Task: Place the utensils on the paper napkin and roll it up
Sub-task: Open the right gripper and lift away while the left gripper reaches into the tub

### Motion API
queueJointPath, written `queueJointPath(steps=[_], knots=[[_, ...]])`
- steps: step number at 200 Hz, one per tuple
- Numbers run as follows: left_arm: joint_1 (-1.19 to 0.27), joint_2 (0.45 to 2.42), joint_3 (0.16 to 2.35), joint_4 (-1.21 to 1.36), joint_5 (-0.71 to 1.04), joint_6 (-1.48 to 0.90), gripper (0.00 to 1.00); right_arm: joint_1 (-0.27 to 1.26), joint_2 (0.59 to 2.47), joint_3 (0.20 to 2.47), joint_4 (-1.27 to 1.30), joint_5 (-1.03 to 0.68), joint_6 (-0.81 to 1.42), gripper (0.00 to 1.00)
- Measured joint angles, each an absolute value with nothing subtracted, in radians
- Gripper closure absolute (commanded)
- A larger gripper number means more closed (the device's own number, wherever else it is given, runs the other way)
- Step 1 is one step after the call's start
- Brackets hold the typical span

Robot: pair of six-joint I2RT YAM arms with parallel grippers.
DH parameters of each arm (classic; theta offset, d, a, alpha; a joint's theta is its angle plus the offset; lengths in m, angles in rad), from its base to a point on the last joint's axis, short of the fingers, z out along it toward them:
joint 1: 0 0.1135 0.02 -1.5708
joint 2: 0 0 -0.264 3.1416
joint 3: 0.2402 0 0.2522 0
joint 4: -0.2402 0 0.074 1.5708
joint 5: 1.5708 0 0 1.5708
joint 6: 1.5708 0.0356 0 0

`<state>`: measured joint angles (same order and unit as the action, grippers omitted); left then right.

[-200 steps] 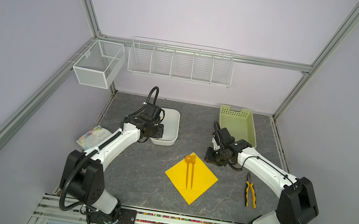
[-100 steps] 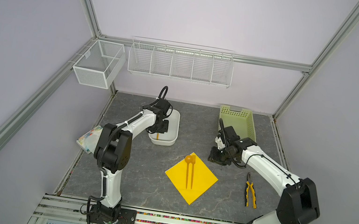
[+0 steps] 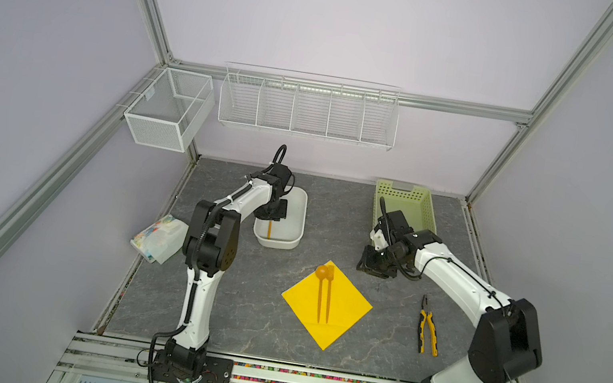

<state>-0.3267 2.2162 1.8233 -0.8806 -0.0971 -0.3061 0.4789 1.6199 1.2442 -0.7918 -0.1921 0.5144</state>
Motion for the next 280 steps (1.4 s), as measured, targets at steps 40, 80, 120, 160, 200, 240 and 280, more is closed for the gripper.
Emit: queueJointPath(steps=[40, 80, 120, 160, 200, 240, 280], knots=[[-0.322, 2.268, 1.866, -0.905, -0.105, -0.306, 0.80, 0.468, 1.622, 1.252, -0.796, -0.206, 0.507, 0.64], [-0.313, 2.300, 1.891, -0.917, -0.104, -0.304, 0.82, 0.459, 1.631, 1.257, -0.796, -0.215, 0.500, 0.64], [-0.302, 2.320, 1.926, -0.931, -0.100, -0.301, 0.85, 0.453, 1.642, 1.257, -0.797, -0.226, 0.499, 0.64], [-0.300, 2.337, 1.945, -0.943, -0.093, -0.298, 0.89, 0.447, 1.644, 1.258, -0.797, -0.231, 0.496, 0.64], [-0.300, 2.340, 1.951, -0.946, -0.088, -0.299, 0.93, 0.440, 1.651, 1.263, -0.797, -0.236, 0.496, 0.64], [-0.300, 2.340, 1.954, -0.948, -0.087, -0.298, 0.96, 0.438, 1.652, 1.265, -0.801, -0.237, 0.496, 0.65], [-0.300, 2.337, 1.954, -0.949, -0.080, -0.299, 0.97, 0.432, 1.652, 1.265, -0.804, -0.237, 0.496, 0.64]])
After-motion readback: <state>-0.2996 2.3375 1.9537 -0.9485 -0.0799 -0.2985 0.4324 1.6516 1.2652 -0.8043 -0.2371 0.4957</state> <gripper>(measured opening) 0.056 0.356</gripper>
